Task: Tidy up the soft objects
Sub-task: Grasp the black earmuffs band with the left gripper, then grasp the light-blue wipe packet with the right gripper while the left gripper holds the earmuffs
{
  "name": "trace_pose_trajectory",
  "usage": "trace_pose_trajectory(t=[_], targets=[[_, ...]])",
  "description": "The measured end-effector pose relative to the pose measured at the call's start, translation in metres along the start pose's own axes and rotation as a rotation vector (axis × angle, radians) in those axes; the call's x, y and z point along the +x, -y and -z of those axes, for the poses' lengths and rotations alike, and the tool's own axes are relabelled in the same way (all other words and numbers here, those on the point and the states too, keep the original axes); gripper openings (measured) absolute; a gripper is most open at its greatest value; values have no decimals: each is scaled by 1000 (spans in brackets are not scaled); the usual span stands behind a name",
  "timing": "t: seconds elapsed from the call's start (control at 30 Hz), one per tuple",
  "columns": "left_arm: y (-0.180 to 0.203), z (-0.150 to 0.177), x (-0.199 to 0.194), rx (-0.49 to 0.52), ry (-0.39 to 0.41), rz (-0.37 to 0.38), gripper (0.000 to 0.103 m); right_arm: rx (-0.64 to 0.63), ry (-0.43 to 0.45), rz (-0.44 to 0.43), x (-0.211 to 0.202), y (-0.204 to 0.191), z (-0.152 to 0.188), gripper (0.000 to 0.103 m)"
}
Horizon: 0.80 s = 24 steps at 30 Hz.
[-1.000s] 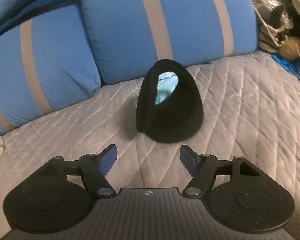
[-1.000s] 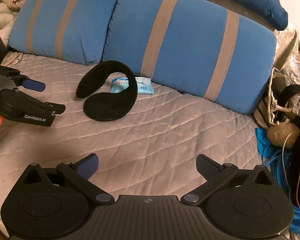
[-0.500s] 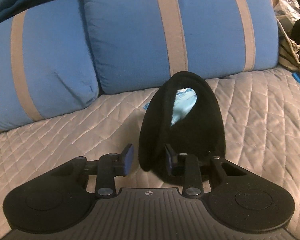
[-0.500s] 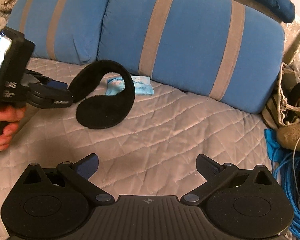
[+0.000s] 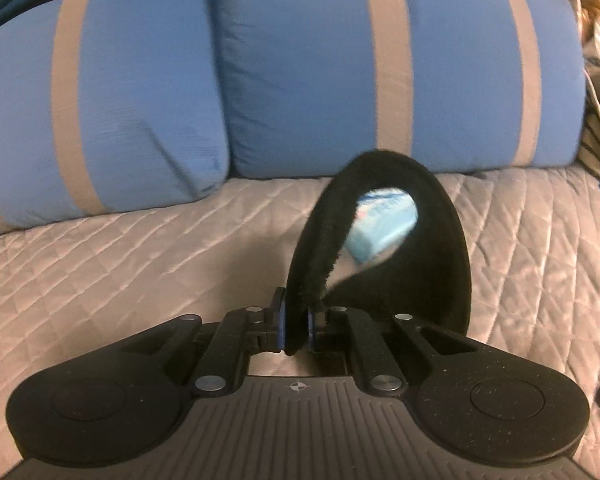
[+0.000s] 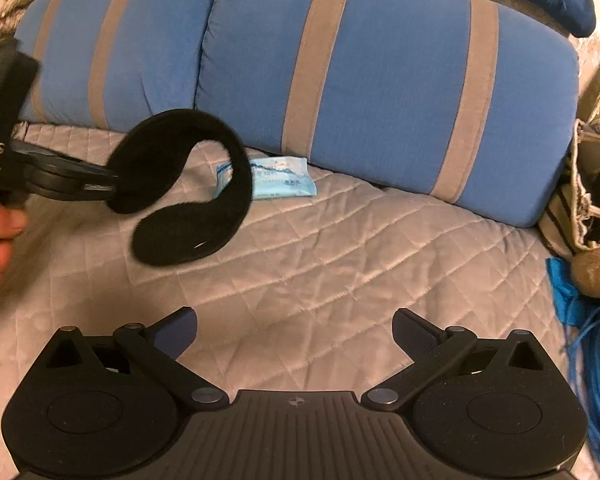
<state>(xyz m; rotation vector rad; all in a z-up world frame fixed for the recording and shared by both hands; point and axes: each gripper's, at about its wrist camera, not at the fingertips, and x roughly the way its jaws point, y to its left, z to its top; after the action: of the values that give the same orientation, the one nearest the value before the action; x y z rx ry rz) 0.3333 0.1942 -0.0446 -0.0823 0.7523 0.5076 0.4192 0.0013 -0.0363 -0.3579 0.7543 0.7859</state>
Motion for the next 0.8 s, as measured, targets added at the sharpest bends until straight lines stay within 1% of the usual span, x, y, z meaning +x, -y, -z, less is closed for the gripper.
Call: trace_pose_trajectory(t=[0.13, 0.3, 0.37, 0.43, 0.5, 0.57, 0.67, 0.7, 0.77, 0.8], targets=[[-21, -1, -12, -30, 7, -3, 10, 23, 37, -22, 16, -7, -7, 103], [-46, 0, -29, -42, 17, -7, 10, 59, 87, -102, 42, -16, -21, 101], [-56, 0, -35, -51, 19, -8, 10, 131, 98, -150, 58, -14, -29, 96], [-67, 1, -41, -62, 21, -13, 10, 203, 97, -175, 75, -11, -36, 94], [-76, -1, -44, -79, 17, -17, 10, 270, 92, -200, 94, -6, -42, 90], [-84, -3, -45, -98, 12, -20, 10, 331, 85, -222, 110, -1, -46, 83], [-89, -4, -44, -111, -1, -18, 10, 447, 77, -275, 134, 6, -52, 78], [-91, -5, -44, -115, -5, -16, 10, 488, 69, -287, 142, 8, -52, 77], [-93, -5, -44, -122, -9, -15, 10, 591, 57, -333, 159, 15, -53, 70], [-95, -6, -45, -125, -9, -12, 10, 647, 56, -346, 167, 18, -53, 69]])
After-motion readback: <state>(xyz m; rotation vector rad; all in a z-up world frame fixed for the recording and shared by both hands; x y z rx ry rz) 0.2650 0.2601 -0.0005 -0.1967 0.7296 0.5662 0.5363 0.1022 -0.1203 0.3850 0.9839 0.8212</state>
